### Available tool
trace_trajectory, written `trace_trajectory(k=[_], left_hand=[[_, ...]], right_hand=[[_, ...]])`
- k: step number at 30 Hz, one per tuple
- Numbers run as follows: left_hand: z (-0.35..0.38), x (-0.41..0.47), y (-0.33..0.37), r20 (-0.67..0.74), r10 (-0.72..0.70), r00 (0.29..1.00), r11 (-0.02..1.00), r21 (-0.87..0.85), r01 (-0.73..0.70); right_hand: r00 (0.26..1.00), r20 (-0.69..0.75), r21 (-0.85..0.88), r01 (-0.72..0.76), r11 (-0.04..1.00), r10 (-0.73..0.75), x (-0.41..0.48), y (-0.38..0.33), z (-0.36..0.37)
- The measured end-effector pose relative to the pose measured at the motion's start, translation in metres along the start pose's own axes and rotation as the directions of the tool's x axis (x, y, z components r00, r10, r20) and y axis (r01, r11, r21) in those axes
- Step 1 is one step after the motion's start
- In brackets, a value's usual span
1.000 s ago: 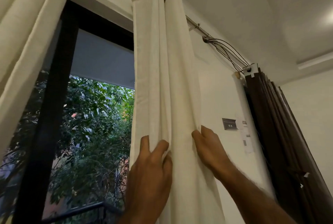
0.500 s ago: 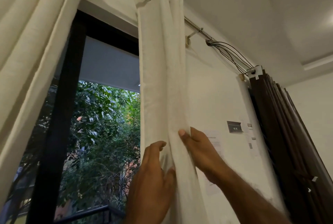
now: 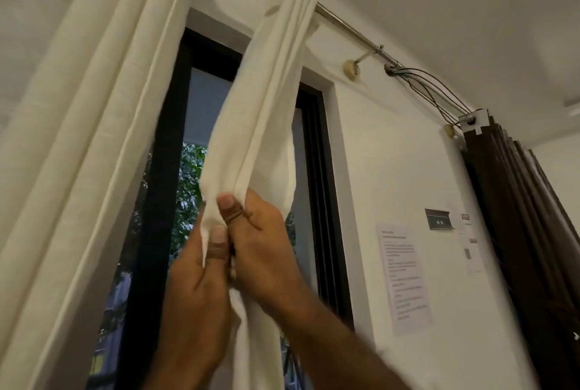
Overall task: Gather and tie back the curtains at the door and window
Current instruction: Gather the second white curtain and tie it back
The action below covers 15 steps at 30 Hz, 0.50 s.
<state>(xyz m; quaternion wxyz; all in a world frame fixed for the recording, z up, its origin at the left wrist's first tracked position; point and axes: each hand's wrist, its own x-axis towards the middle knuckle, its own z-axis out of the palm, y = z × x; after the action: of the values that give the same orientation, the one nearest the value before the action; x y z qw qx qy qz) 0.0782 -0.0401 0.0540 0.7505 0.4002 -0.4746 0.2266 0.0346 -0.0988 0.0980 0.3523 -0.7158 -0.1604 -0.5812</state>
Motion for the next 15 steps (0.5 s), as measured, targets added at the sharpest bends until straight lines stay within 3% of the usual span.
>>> trace_trajectory(k=[2, 6, 11, 15], left_hand=[[0.004, -0.006, 0.0, 0.063, -0.038, 0.997, 0.999, 0.028, 0.036], [0.021, -0.024, -0.016, 0.235, -0.129, 0.964, 0.977, 0.196, 0.083], [0.048, -0.039, -0.034, 0.386, -0.112, 0.916, 0.96, 0.279, 0.0], [0.054, -0.038, -0.04, 0.378, -0.129, 0.917, 0.981, 0.184, 0.062]], right_hand=[[0.999, 0.003, -0.129, 0.036, 0.991, -0.036, -0.002, -0.002, -0.02], [0.981, -0.195, -0.261, -0.07, 0.963, 0.018, -0.016, 0.013, -0.063], [0.959, -0.195, -0.267, -0.252, 0.93, 0.204, -0.035, 0.036, -0.089], [0.929, -0.291, -0.17, -0.287, 0.943, 0.231, -0.035, 0.041, -0.109]])
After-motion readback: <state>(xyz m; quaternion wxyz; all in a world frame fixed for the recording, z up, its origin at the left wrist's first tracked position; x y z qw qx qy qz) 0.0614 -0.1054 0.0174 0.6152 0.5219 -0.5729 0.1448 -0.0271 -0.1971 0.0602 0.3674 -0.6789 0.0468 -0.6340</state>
